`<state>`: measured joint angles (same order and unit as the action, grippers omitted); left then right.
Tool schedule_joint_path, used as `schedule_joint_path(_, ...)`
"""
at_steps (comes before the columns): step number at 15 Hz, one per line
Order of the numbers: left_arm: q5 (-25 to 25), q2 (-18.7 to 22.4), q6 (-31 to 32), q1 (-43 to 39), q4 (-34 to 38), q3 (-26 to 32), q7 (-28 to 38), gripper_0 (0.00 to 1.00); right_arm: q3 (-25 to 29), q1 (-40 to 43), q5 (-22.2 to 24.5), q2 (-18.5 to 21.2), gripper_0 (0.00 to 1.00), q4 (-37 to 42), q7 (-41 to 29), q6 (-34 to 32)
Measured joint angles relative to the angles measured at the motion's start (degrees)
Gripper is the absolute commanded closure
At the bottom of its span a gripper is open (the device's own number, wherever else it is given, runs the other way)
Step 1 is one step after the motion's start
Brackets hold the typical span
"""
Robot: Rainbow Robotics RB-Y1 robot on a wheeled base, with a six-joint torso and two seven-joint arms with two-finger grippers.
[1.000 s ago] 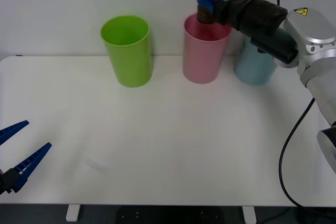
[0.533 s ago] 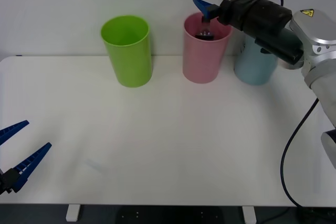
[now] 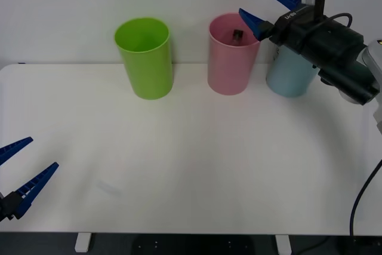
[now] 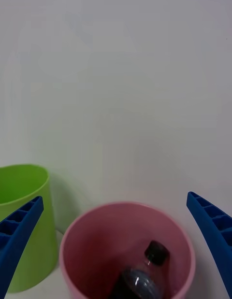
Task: Grasp the object on the table and drop it into the matching bin: aluminum can to the light blue bin, PET bottle to the pink bin.
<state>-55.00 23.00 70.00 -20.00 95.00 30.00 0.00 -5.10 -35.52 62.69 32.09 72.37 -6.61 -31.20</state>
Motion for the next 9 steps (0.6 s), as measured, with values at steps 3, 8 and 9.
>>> schedule_joint_path(3, 0.0, 0.0, 0.0, 0.0, 0.0, 0.0, 0.0, 0.00, 1.9, 9.5, -1.0, 2.4, 0.00, 9.9, -0.4, -0.2)
schedule_joint_path(8, 0.0, 0.0, 0.0, 0.0, 0.0, 0.0, 0.0, 0.00, 7.0, 23.4, -1.6, 4.3, 0.00, 22.1, 0.2, -2.6)
schedule_joint_path(9, 0.0, 0.0, 0.0, 0.0, 0.0, 0.0, 0.0, 0.00, 8.6, 25.7, -1.6, 4.3, 0.00, 23.4, 0.4, -4.3)
